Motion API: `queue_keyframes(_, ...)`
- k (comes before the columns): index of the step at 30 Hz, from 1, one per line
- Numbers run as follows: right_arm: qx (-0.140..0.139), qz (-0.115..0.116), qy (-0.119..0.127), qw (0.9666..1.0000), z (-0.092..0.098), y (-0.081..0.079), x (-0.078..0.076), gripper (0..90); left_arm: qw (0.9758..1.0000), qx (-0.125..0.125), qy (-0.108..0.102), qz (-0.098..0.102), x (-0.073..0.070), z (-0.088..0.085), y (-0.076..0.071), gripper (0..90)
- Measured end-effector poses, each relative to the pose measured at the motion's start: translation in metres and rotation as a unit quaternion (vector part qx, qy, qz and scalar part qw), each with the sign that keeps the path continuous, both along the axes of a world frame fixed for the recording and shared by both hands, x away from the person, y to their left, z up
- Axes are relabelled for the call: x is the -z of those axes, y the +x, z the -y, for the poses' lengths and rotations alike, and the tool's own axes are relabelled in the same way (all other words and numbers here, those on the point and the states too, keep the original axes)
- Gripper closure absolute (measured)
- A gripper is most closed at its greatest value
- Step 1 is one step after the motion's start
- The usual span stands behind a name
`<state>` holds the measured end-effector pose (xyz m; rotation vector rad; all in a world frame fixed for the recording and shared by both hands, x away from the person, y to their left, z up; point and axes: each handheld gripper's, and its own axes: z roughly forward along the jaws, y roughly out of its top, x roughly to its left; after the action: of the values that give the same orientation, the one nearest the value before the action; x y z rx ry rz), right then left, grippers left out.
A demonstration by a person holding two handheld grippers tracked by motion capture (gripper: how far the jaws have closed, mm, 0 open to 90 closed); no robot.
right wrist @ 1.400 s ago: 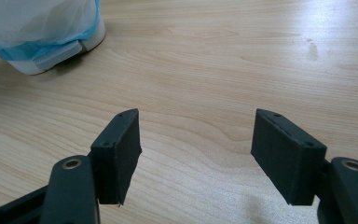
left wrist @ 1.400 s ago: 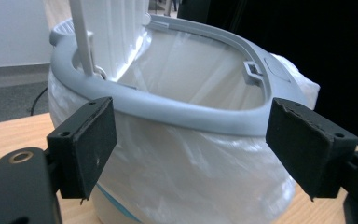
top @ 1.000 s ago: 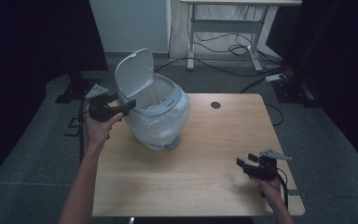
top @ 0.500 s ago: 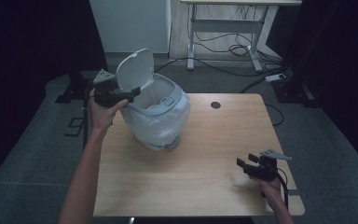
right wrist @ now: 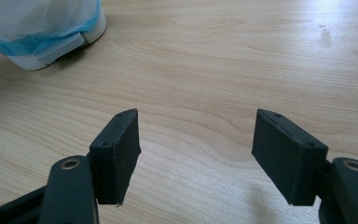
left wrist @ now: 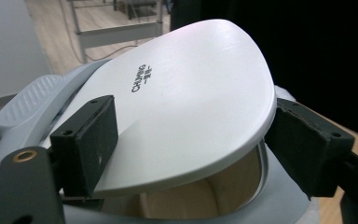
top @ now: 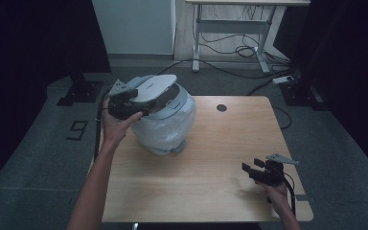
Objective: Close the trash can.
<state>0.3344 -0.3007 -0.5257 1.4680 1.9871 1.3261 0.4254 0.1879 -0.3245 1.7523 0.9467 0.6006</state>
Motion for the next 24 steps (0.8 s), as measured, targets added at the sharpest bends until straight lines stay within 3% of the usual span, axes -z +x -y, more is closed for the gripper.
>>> queue_keyframes(1,0.0,0.0,0.0,1.0,0.0,0.0,0.0,31.6,1.0,-0.002,0.005,0.002,0.0,0.002,-0.001,17.0)
queue_keyframes(4,0.001,0.0,0.001,1.0,0.001,0.0,-0.001,31.4,0.9986,0.037,-0.024,-0.028,0.004,0.005,-0.002,16.7)
queue_keyframes(6,0.002,-0.001,0.003,1.0,0.001,0.0,-0.001,31.4,0.9996,0.018,0.015,-0.014,0.007,0.013,-0.004,17.2)
queue_keyframes(7,0.003,-0.001,0.003,1.0,0.001,0.0,-0.001,31.4,0.9996,0.014,0.022,-0.014,0.009,0.016,-0.004,17.4)
queue_keyframes(11,0.004,-0.001,0.003,1.0,0.002,-0.001,-0.001,31.3,0.9996,0.006,0.02,-0.019,0.009,0.024,0.001,17.5)
queue_keyframes(15,0.004,-0.002,0.002,1.0,0.002,0.0,-0.002,31.2,0.9985,-0.022,0.046,-0.021,0.007,0.033,0.01,18.5)
queue_keyframes(19,0.004,-0.003,0.0,1.0,0.003,0.0,-0.001,31.1,0.9976,-0.027,0.056,-0.028,0.005,0.04,0.018,15.7)
queue_keyframes(21,0.004,-0.003,0.001,1.0,0.003,0.0,-0.001,31.0,0.9977,-0.025,0.052,-0.036,0.003,0.04,0.02,15.7)
queue_keyframes(24,0.008,-0.004,0.003,1.0,0.004,0.0,-0.001,31.0,0.9984,-0.025,0.016,-0.049,0.002,0.031,0.025,18.0)
